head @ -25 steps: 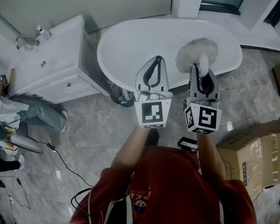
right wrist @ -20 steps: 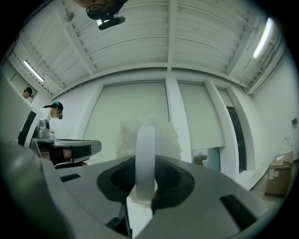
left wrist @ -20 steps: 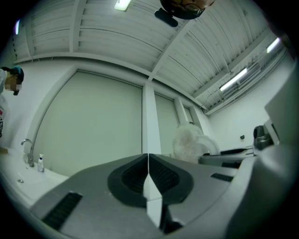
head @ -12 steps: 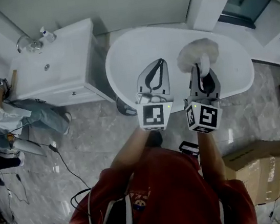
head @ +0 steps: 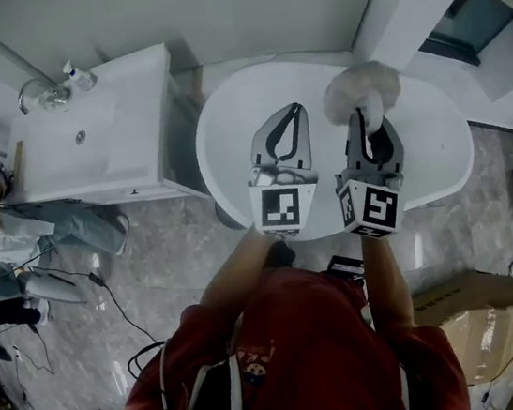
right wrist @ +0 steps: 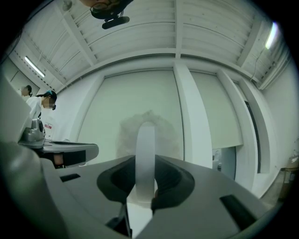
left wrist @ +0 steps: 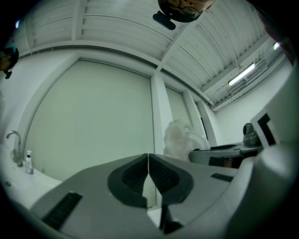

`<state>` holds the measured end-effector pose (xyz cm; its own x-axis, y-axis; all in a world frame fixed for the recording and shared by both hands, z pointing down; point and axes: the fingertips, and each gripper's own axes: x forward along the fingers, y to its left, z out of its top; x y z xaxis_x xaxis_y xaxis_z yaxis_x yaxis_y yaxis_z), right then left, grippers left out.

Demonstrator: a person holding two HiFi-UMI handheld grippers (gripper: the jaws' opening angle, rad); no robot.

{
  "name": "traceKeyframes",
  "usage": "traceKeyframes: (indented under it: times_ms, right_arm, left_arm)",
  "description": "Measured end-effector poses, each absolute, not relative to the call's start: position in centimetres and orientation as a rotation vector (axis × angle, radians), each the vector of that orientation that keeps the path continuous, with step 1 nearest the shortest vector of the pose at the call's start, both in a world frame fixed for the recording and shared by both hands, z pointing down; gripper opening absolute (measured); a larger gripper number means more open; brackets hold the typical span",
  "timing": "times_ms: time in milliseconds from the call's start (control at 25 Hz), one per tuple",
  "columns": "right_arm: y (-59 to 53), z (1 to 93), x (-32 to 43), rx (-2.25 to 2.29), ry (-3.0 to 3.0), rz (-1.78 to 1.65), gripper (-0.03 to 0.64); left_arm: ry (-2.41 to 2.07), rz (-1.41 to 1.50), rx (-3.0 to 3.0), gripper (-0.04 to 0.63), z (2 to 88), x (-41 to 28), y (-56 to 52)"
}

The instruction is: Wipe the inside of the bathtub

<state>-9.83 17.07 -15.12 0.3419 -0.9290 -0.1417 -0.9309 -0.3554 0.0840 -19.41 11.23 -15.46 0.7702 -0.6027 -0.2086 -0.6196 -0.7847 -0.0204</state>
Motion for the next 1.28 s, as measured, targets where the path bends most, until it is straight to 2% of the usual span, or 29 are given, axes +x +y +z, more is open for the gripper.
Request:
traceKeyframes:
  times_ms: [280,800,1280]
  right_arm:
    - [12.4,-14.5,-7.1,-2.519,1.839,0.244,0.092]
    - [6.1,-11.1,2.9,-2.28,2.144,0.2,0.092]
    - [-1.9,-1.7,0.9,-2.253,2.275,0.086,0.092]
  left_arm:
    - [1.067,0.273,-2.85,0.017,-15.0,-16.8,7.1]
    - [1.43,0.208,-2.644,0.017,-12.1,-8.9,2.4]
    - [1.599,0.146,-2.547,0.017,-4.4,-12.1,-3.6]
